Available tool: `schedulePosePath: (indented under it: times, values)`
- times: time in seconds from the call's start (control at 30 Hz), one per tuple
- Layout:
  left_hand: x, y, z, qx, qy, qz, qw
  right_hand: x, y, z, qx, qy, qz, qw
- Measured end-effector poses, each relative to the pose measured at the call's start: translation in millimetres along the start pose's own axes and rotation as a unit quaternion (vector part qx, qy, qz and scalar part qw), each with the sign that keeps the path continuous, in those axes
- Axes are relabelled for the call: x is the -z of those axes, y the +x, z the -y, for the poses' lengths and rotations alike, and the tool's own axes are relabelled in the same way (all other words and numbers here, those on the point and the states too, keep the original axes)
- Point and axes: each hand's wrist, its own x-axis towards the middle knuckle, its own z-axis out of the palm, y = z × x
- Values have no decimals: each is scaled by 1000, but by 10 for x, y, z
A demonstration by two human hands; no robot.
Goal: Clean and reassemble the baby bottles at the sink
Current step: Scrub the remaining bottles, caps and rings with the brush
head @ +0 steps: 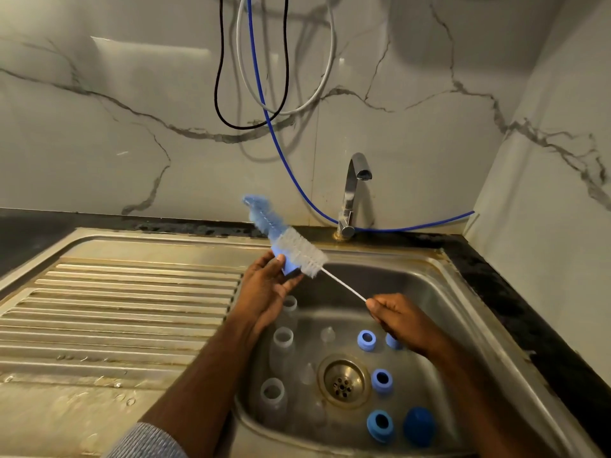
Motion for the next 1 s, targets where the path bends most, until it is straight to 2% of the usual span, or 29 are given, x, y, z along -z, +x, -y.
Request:
schedulePosePath:
  times: [0.1,0.27,0.4,0.5,0.63,0.83,0.93,1.0]
  values:
    - [52,23,-47,-3,0,1,1000,147,-63,-68,-31,20,28,999]
    - [-44,-41,62,6,17,74,997,-81,24,16,4,-48,-8,999]
    - [40,47,28,-62,86,84,991,83,14,-60,7,-26,-51,998]
    - [170,108,-21,-122,193,107,968,173,-7,-128,14,-30,-68,997]
    - [247,153,-30,-160,354,79,918,84,28,-111,24,-88,-56,994]
    - [253,120,-30,-209,469,14,858,99,38,-105,56,-124,-82,987]
    - [199,61,16,-213,530,51,819,56,42,-81,64,-149,-89,983]
    - [137,36,89,-216,544,83,806,-25,56,-51,59,-168,-92,980]
